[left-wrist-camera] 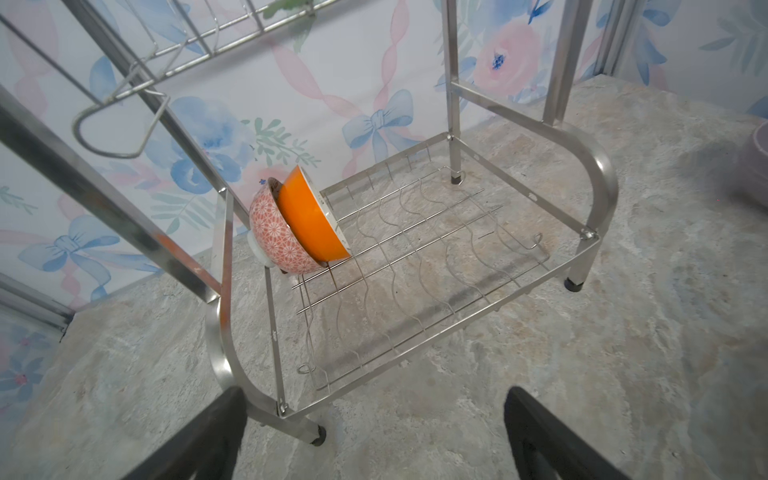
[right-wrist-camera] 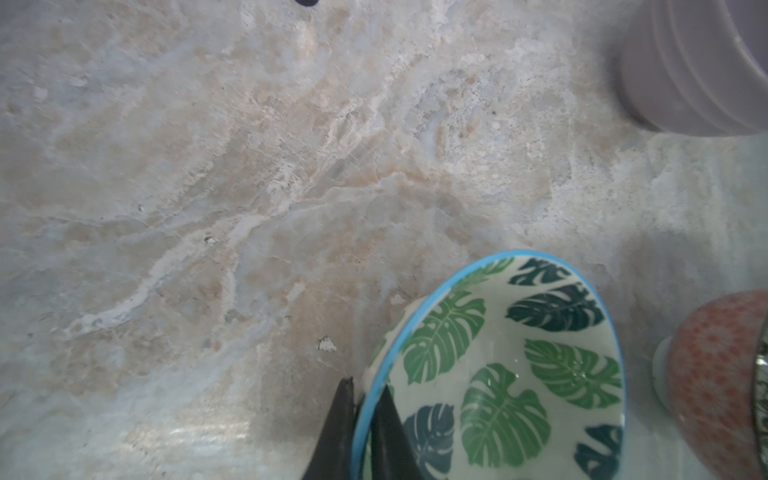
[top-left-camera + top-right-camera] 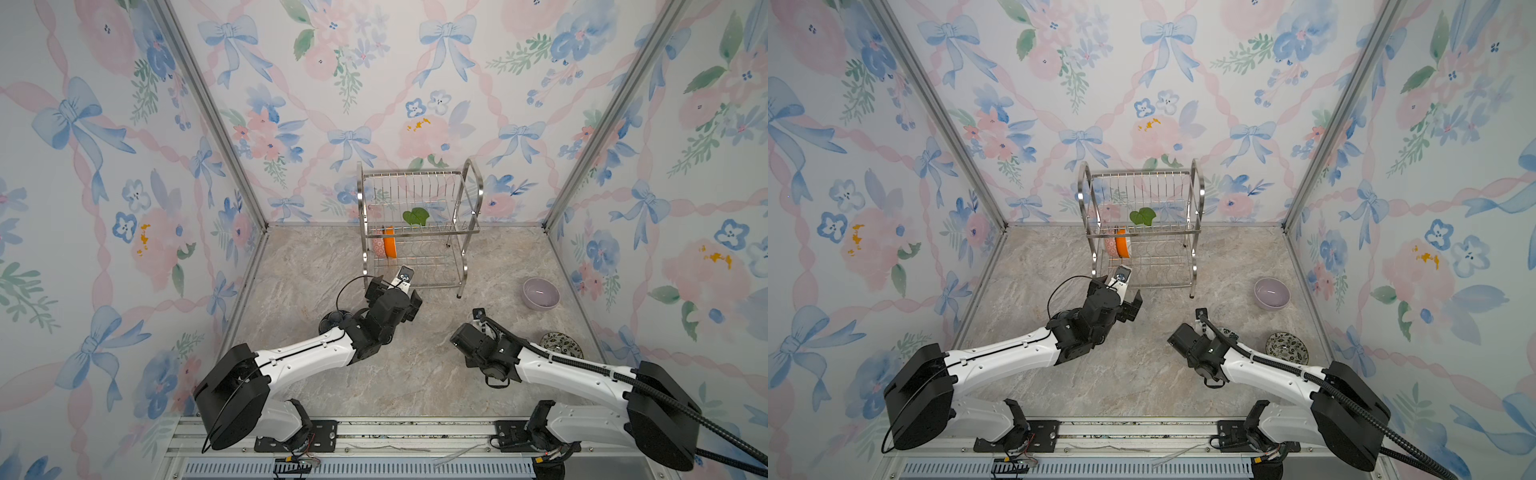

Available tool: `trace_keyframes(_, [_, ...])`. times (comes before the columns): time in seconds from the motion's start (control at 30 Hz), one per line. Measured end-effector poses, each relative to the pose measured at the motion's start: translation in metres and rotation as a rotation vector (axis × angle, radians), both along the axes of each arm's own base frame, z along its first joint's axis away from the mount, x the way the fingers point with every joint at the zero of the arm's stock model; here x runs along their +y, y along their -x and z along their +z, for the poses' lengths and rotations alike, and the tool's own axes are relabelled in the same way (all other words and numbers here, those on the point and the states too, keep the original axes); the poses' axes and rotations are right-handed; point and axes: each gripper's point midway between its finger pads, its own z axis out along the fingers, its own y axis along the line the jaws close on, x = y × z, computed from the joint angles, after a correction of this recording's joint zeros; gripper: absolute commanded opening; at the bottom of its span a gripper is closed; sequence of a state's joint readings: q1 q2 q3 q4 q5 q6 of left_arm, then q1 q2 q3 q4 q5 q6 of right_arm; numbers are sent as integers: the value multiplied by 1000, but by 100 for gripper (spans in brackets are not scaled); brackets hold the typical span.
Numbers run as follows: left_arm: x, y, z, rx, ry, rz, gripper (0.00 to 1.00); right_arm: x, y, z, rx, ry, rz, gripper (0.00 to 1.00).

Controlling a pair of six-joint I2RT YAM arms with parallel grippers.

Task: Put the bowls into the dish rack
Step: 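Lower the right gripper onto the green-leaf bowl rim and close it, then lift the green-leaf bowl and carry it with the right gripper to the rack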

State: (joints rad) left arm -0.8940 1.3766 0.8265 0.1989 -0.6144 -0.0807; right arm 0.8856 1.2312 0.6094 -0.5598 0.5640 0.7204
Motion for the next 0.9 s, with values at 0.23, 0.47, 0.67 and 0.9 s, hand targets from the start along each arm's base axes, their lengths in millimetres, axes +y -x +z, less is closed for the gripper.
trace_keyframes(0.23, [17, -2, 4, 25, 67, 25, 98, 16, -2, 8, 12, -57, 38, 0])
trace_keyframes(0.47, [54, -17, 11, 54, 170, 134, 98, 64, -14, 56, -97, -261, 168, 0])
trace_keyframes(0.67, [93, -37, 5, 117, 303, 239, 98, 108, -31, 115, -240, -449, 289, 0])
trace_keyframes(0.9, [131, -58, -5, 176, 459, 332, 97, 152, -54, 159, -376, -569, 409, 0])
